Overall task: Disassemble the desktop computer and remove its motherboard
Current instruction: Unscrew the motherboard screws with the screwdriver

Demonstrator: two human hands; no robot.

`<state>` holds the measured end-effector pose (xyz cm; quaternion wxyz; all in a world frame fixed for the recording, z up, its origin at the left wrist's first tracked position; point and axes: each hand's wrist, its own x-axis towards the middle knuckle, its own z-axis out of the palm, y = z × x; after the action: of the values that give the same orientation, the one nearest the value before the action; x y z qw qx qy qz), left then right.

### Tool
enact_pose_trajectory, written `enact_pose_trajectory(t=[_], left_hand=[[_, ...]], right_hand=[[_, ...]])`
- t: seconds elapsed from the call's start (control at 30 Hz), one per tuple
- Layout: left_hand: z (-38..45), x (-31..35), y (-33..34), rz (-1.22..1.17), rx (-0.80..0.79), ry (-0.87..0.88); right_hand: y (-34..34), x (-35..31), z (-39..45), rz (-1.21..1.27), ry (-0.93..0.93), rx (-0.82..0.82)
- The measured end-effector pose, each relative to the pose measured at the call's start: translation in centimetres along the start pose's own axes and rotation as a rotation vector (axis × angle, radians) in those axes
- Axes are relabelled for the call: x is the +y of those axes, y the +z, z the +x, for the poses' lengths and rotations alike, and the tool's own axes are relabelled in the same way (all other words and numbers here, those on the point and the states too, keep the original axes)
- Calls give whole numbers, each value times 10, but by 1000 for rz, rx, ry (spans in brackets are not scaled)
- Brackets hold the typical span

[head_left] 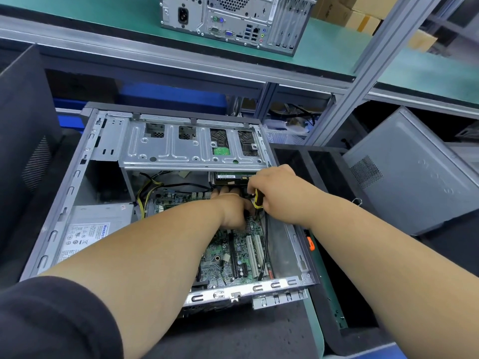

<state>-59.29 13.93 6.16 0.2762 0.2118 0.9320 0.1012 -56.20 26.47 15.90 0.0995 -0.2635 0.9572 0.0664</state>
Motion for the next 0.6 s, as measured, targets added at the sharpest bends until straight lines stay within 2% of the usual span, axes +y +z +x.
enact_pose_trajectory(t=[0.2,0.37,0.6], left_hand=[[2,1,1,37,-2,-39],[2,-1,1,-7,4,-3],[5,-2,3,2,15,-9]], right_hand=[[7,1,2,-20,-27,59],[7,2,2,13,-11,71],[7,4,-1,-17,-38,44]])
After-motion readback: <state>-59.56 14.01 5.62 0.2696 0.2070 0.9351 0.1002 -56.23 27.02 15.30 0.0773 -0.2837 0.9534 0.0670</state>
